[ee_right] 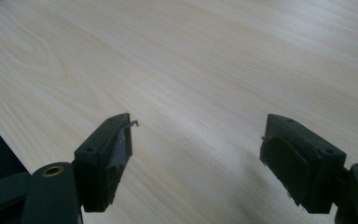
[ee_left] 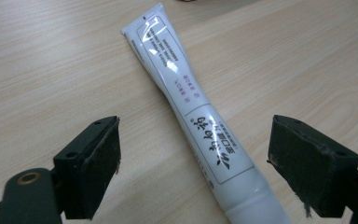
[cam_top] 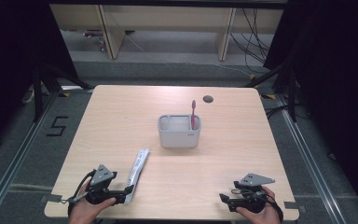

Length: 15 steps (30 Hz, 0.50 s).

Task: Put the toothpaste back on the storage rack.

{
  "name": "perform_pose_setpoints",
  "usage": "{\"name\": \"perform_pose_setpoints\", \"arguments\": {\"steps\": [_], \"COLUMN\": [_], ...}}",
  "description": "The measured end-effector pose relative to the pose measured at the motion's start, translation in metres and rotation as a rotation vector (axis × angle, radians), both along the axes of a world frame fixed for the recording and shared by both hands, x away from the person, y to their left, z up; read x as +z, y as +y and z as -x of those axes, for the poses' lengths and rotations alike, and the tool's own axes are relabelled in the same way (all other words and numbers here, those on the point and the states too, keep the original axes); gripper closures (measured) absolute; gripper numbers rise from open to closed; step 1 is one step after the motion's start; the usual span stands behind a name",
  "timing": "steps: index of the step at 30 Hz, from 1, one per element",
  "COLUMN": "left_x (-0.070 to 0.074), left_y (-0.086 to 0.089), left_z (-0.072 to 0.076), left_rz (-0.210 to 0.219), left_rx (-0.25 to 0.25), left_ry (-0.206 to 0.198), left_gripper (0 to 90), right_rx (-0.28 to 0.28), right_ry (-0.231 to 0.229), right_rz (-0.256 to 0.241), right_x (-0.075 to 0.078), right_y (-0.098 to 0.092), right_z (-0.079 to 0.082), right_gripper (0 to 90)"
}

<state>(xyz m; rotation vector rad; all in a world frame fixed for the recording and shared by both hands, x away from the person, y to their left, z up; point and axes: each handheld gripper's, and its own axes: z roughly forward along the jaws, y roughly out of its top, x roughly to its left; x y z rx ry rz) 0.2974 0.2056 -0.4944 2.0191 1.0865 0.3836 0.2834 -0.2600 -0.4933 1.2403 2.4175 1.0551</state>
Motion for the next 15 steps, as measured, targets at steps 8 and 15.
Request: {"name": "perform_pose_setpoints", "arguments": {"steps": [8,15], "left_x": [0.009,0.011], "left_y": [-0.003,-0.013], "left_z": [-0.014,-0.025], "left_rz": [-0.077,-0.107], "left_rx": [-0.016,-0.049], "left_ry": [0.055,0.095], "left_gripper": [24.6,32.2], "right_rx": [-0.002,0.002], "right_ry": [0.007,0.011], "right_rz": [-0.011,-0.013], "right_x": [0.001,0.001], "right_y": [0.0,0.001], "right_z": [0.001,0.0], "right_gripper": [25.2,25.3]}}
